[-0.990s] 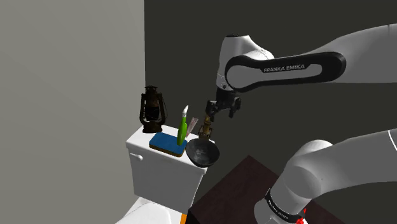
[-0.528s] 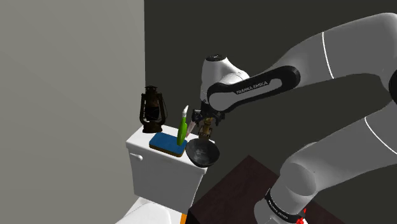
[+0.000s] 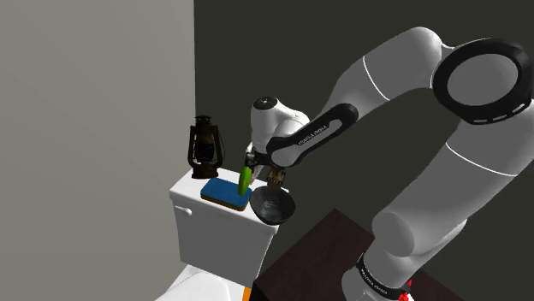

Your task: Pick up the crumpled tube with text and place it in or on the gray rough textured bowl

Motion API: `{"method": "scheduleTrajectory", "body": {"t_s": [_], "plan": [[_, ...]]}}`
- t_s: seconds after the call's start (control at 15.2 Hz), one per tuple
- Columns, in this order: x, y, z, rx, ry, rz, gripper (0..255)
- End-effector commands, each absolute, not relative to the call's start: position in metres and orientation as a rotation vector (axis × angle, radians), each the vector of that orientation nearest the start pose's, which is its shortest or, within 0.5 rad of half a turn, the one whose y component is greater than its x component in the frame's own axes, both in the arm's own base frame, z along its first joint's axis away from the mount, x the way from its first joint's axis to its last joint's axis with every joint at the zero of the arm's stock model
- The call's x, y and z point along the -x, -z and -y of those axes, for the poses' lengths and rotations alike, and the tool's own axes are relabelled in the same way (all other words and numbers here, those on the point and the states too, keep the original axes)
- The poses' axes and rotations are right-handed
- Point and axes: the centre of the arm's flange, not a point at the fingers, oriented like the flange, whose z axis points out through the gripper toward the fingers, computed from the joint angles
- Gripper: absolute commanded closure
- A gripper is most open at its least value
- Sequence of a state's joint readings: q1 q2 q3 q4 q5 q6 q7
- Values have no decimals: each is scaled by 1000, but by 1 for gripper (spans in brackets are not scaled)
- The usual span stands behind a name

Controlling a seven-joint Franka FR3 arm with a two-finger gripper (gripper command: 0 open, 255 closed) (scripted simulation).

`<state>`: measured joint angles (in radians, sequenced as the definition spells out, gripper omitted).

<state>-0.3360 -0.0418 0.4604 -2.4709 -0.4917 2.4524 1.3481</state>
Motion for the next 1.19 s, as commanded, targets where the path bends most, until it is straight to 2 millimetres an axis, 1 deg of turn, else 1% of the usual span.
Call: {"method": "scheduleTrajectory", "body": {"t_s": [0.0,0.4,0.79,0.86,1.12], "plan": [[-487,-292,-53,3018,454,-1474,0],[-542,-241,-36,2886,600,-1743,0],[-597,-196,-6,2721,744,-2001,0],[-602,-192,-3,2703,757,-2024,0],[-605,-174,7,2703,757,-2024,0]]}}
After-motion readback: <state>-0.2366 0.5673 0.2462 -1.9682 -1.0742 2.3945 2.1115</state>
